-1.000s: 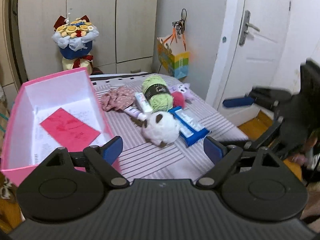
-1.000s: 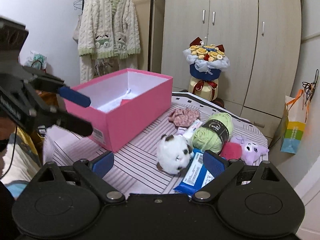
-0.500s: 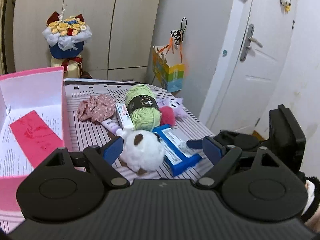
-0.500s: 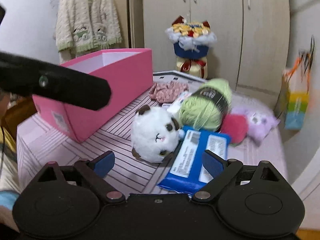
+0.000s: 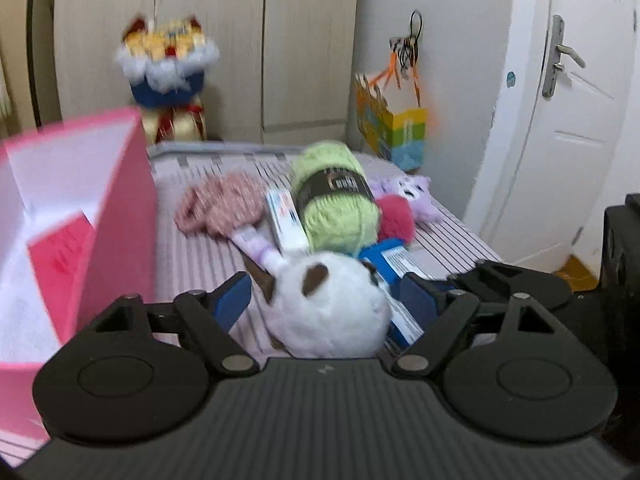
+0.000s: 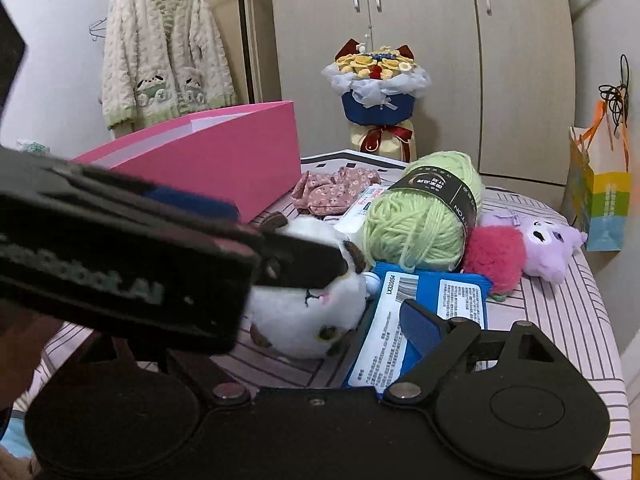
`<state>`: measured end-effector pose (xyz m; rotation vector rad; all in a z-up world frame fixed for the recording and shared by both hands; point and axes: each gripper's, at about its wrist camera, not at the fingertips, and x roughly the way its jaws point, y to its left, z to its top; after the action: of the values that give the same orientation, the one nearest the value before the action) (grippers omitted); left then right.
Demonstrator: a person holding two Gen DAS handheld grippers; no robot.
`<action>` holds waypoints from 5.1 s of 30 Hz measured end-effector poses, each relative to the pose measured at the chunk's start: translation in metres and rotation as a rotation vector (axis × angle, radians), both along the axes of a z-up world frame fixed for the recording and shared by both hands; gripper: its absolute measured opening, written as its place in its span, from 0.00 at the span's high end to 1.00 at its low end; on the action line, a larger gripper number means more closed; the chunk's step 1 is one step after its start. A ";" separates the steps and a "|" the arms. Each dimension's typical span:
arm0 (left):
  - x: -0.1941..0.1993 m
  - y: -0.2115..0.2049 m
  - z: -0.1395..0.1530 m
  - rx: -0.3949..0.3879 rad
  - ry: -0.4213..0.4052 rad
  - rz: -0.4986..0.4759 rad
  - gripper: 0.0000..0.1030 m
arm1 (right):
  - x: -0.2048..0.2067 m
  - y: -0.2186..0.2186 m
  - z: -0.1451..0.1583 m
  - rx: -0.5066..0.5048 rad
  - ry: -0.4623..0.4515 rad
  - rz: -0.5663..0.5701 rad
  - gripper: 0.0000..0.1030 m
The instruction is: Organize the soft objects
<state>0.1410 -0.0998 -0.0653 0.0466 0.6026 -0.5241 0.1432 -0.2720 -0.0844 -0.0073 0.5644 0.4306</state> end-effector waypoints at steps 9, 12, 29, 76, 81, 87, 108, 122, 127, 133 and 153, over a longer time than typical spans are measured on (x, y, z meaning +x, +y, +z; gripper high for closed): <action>0.019 0.005 -0.027 -0.085 0.155 0.027 0.28 | -0.003 0.020 -0.002 -0.125 -0.047 0.001 0.19; 0.018 0.006 -0.029 -0.103 0.162 0.027 0.33 | -0.006 0.025 -0.002 -0.148 -0.066 -0.011 0.35; -0.014 0.014 -0.006 -0.015 0.171 0.015 0.35 | -0.037 0.034 0.017 -0.084 -0.025 -0.022 0.38; -0.049 0.163 0.149 -0.162 0.126 0.127 0.36 | -0.041 0.136 0.176 0.081 -0.019 0.185 0.36; -0.017 0.185 0.142 -0.181 0.138 0.168 0.36 | -0.006 0.153 0.166 0.125 0.000 0.225 0.36; 0.036 0.209 0.112 -0.214 0.226 0.233 0.36 | 0.046 0.176 0.138 0.141 0.096 0.268 0.36; 0.109 0.228 0.047 -0.211 0.392 0.264 0.37 | 0.112 0.215 0.088 -0.104 0.255 0.333 0.34; 0.037 0.213 0.094 -0.103 0.163 0.231 0.29 | 0.055 0.182 0.119 -0.058 0.215 0.291 0.31; 0.001 0.209 0.116 -0.059 0.094 0.193 0.29 | 0.028 0.163 0.137 -0.050 0.179 0.286 0.31; -0.047 0.197 0.141 -0.008 0.010 0.122 0.28 | -0.010 0.132 0.158 -0.035 0.123 0.286 0.31; -0.087 0.111 0.118 0.033 0.032 -0.152 0.29 | -0.110 0.029 0.146 -0.085 0.020 0.126 0.25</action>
<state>0.0545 0.0110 0.0523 0.1158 0.6424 -0.6632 0.0333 -0.2429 0.0613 -0.1212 0.6038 0.5297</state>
